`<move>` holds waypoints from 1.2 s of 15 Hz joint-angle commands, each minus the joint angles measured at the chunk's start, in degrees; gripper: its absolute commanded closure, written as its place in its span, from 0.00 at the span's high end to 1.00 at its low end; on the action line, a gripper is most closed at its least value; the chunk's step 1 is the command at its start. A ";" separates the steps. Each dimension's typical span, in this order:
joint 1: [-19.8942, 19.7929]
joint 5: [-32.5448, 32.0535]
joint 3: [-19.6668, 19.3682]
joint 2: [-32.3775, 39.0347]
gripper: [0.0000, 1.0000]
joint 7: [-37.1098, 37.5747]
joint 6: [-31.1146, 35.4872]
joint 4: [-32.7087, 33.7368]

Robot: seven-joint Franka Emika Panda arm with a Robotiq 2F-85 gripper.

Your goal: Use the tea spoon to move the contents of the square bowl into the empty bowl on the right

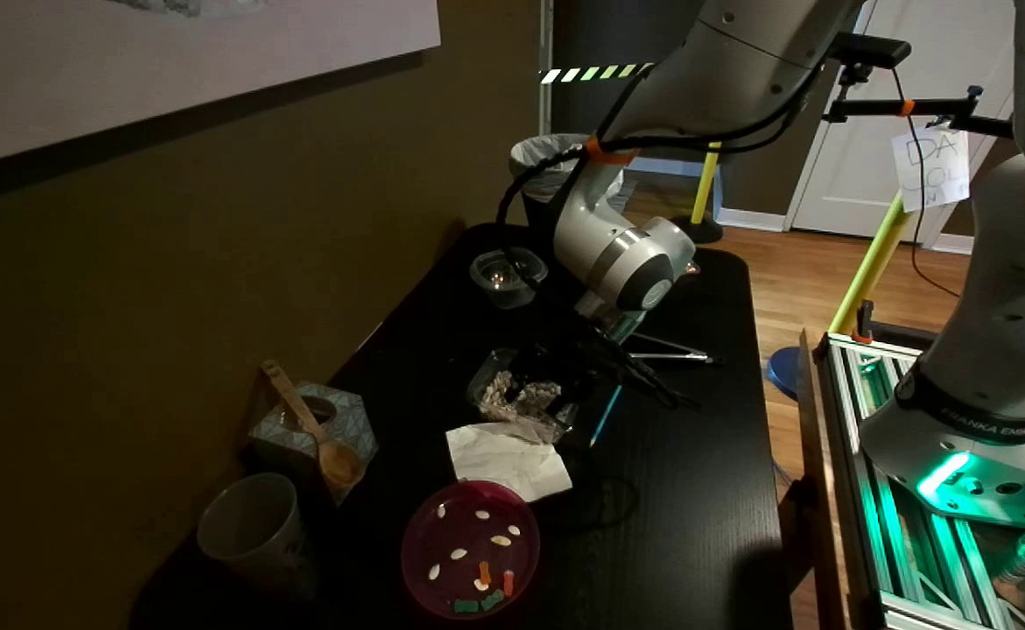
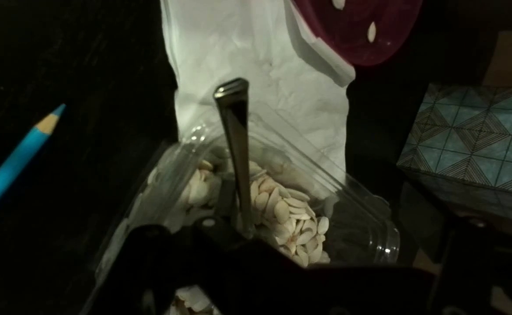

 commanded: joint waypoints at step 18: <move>0.27 0.23 -0.30 2.55 0.01 2.60 2.41 2.56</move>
